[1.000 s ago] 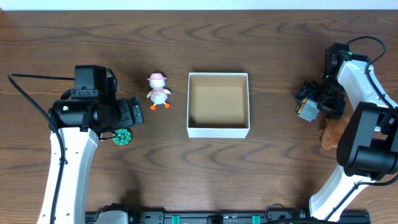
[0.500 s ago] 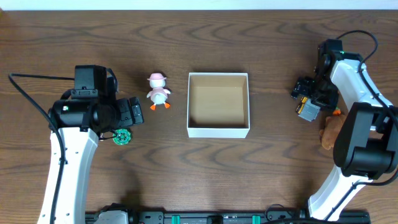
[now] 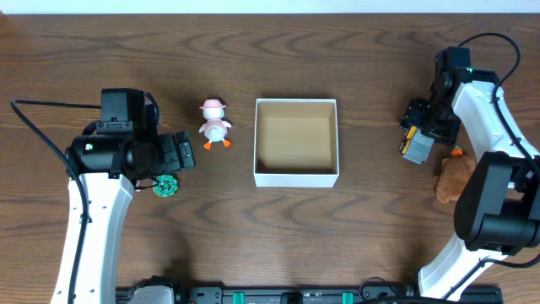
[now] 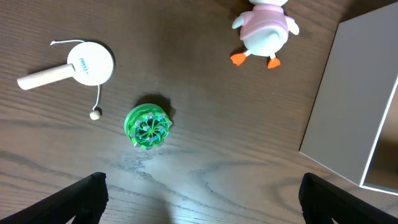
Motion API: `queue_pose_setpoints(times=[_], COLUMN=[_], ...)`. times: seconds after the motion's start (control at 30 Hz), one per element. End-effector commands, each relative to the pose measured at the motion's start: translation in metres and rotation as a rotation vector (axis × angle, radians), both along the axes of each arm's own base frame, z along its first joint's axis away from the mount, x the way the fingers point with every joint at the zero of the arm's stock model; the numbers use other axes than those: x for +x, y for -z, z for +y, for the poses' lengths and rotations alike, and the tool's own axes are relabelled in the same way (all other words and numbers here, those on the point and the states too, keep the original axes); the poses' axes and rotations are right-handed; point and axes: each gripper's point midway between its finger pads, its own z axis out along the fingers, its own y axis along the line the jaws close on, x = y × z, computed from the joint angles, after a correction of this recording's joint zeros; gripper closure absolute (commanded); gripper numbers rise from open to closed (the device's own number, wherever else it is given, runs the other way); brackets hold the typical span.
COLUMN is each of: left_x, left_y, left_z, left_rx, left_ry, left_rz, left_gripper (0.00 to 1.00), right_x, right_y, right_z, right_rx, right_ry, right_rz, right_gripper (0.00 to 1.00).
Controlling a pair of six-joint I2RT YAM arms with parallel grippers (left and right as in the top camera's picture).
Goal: Pack container
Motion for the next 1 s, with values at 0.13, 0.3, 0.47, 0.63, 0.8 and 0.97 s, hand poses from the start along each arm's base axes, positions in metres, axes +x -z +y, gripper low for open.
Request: queue_pose_setpoints(times=[0.13, 0.3, 0.47, 0.63, 0.8, 0.97], left_x=[0.003, 0.003, 0.003, 0.003, 0.003, 0.003], left_y=[-0.005, -0.005, -0.005, -0.005, -0.005, -0.005], left_z=[0.002, 0.002, 0.002, 0.002, 0.002, 0.002], left_rx=[0.001, 0.001, 0.001, 0.001, 0.001, 0.001], left_ry=[-0.007, -0.007, -0.007, -0.007, -0.007, -0.007], left_rz=[-0.016, -0.016, -0.016, -0.016, -0.016, -0.015], left_gripper=[0.02, 0.02, 0.02, 0.02, 0.02, 0.02], right_x=[-0.003, -0.005, -0.009, -0.013, -0.015, -0.014], right_y=[-0.007, -0.006, 0.000, 0.006, 0.009, 0.009], right_z=[0.002, 0.002, 0.003, 0.003, 0.003, 0.003], right_rx=[-0.015, -0.015, -0.013, -0.012, -0.011, -0.011], right_ry=[-0.014, -0.014, -0.014, -0.013, -0.009, -0.010], right_rz=[0.000, 0.009, 0.020, 0.032, 0.033, 0.030], right_gripper=[0.23, 0.28, 0.28, 0.28, 0.29, 0.39])
